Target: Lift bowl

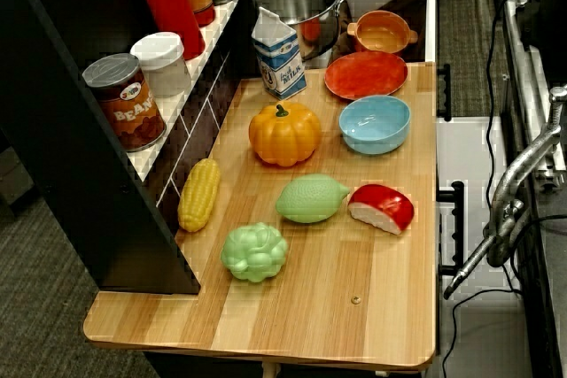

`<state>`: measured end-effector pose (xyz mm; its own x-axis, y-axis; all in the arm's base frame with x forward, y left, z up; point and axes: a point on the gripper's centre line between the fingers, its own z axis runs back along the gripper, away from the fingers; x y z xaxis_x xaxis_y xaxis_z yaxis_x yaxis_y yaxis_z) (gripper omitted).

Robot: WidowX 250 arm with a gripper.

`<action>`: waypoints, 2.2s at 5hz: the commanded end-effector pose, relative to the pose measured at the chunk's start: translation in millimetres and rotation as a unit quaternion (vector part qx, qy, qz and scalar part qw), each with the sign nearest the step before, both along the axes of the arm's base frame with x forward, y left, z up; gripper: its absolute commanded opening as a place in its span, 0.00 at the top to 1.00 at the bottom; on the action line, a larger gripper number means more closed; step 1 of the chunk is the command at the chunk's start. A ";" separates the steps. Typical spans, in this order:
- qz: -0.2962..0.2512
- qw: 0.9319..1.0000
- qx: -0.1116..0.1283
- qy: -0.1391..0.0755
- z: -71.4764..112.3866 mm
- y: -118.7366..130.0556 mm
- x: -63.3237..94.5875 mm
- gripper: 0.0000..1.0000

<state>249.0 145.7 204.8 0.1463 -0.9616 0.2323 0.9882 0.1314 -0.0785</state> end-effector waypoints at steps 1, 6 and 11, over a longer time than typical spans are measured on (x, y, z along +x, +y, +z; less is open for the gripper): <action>0.000 1.000 0.000 0.000 0.0 0.0 0.0 0.00; 0.052 0.995 0.060 -0.062 -73.7 95.5 -13.8 0.00; 0.573 0.819 0.006 -0.025 -92.9 75.2 -5.8 0.00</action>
<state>241.4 215.3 92.7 0.9529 -0.2016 0.2267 0.2276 0.9691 -0.0948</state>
